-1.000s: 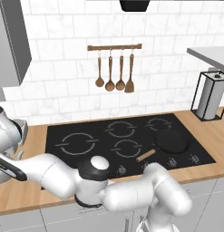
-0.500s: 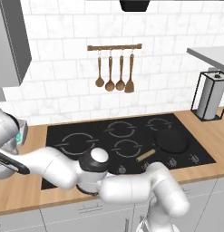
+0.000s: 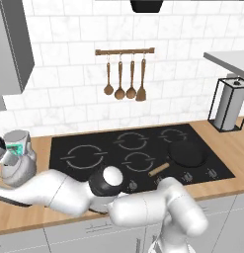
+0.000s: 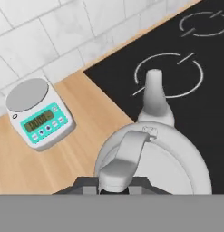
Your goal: Pick the kettle from the counter and place it on a stove burner. Then turn the burner on.
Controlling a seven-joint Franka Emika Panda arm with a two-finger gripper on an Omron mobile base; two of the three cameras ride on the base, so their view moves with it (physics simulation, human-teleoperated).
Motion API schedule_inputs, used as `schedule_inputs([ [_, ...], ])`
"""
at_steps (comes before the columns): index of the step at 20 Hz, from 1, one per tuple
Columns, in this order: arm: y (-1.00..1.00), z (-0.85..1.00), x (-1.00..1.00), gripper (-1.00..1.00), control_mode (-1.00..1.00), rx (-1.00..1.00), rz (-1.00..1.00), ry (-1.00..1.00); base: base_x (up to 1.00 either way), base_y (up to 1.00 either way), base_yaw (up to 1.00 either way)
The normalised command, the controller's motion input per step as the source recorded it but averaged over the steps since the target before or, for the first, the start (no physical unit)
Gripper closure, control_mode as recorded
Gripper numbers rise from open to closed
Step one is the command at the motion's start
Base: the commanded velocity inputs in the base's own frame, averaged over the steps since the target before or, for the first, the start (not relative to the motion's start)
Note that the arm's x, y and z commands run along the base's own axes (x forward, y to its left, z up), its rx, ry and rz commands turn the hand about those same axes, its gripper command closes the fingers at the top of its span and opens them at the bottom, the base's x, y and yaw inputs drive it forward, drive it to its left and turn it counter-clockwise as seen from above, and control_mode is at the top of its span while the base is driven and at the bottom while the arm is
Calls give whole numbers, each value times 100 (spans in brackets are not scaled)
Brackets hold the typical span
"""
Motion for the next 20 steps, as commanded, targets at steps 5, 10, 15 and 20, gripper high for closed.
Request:
schedule_inputs([
  [5, -100, 0, -17, 100, -100, -13, -32, -51, 0, 0, 0],
  [10, -100, 2, 25, 100, -100, -6, -39, -20, 0, 0, 0],
  [15, -100, 23, 46, 100, -100, 8, -26, -4, 0, 0, 0],
  [20, -100, 1, 24, 100, -100, 23, 7, -10, 0, 0, 0],
])
